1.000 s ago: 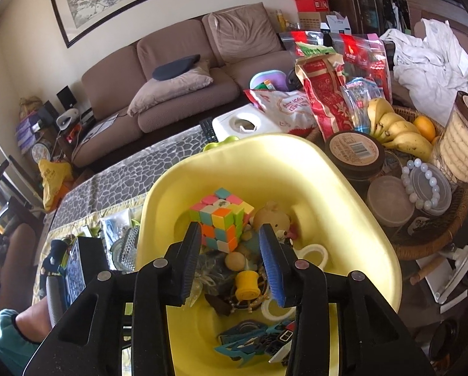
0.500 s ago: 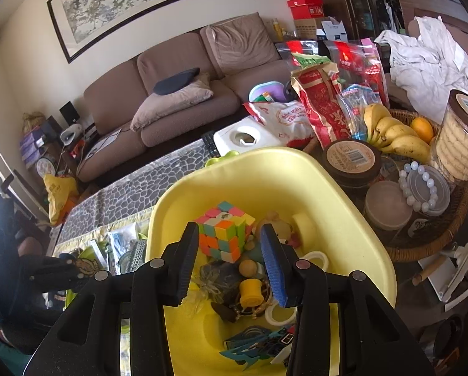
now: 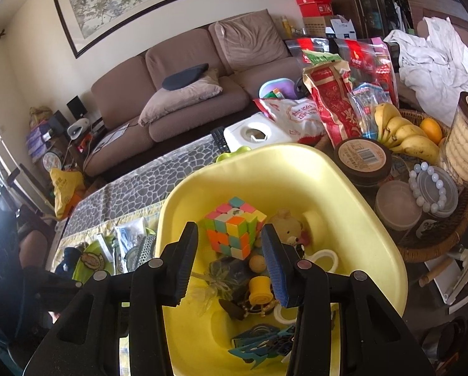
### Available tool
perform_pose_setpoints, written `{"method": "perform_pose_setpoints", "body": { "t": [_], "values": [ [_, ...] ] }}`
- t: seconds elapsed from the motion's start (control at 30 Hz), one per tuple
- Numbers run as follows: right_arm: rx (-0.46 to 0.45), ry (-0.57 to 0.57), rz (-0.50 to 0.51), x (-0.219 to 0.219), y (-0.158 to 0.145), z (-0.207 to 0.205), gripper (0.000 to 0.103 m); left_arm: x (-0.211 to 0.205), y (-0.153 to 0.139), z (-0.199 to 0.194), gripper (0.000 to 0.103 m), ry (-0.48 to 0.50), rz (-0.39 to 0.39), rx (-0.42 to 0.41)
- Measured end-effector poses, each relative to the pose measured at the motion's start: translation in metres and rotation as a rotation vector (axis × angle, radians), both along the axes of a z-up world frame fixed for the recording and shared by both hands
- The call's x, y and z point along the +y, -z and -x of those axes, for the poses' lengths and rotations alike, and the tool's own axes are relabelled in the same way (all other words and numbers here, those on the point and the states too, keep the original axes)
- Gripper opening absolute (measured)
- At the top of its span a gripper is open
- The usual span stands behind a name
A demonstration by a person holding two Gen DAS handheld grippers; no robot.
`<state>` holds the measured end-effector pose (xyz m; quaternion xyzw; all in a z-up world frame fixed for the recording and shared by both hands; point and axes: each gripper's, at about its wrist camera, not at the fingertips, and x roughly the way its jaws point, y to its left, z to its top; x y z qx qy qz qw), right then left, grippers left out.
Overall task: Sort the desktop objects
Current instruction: 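Lift the blue toy and release it into the yellow tub with the left tool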
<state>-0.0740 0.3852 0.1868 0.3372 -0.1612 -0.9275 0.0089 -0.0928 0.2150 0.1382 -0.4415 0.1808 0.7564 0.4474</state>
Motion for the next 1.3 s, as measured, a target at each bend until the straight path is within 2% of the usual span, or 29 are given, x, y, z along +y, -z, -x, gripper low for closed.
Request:
{"method": "perform_pose_setpoints", "body": {
  "t": [0.1, 0.17, 0.23, 0.33, 0.6, 0.7, 0.73, 0.93, 1.13, 1.3],
  "values": [
    [-0.002, -0.006, 0.0, -0.003, 0.001, 0.001, 0.046, -0.018, 0.027, -0.008, 0.01, -0.05, 0.041, -0.015],
    [-0.002, -0.007, 0.0, -0.003, 0.001, 0.001, 0.046, -0.026, 0.044, -0.014, 0.021, -0.085, 0.059, -0.029],
    [-0.003, -0.011, -0.002, -0.006, 0.001, 0.002, 0.046, -0.028, 0.058, -0.022, 0.046, -0.11, 0.081, -0.014],
    [-0.005, -0.017, -0.006, -0.01, 0.001, 0.003, 0.048, -0.028, 0.074, -0.032, 0.056, -0.132, 0.081, 0.003],
    [-0.014, -0.027, -0.023, -0.018, 0.002, 0.007, 0.055, -0.019, 0.101, -0.034, 0.055, -0.193, 0.096, 0.004],
    [-0.015, -0.024, -0.026, -0.017, 0.002, 0.007, 0.057, -0.019, 0.108, -0.03, 0.039, -0.205, 0.097, -0.02],
    [-0.014, -0.022, -0.026, -0.017, 0.002, 0.007, 0.057, -0.02, 0.109, -0.029, 0.039, -0.21, 0.092, -0.024],
    [-0.011, -0.017, -0.025, -0.014, 0.002, 0.006, 0.058, -0.035, 0.086, -0.027, 0.037, -0.232, 0.007, -0.037],
    [0.0, -0.01, -0.02, -0.012, -0.001, 0.004, 0.058, -0.049, 0.028, -0.017, 0.037, -0.263, -0.112, 0.011],
    [0.007, 0.009, -0.016, -0.007, -0.002, 0.002, 0.059, -0.041, -0.022, -0.013, 0.037, -0.238, -0.204, 0.058]
  ]
}}
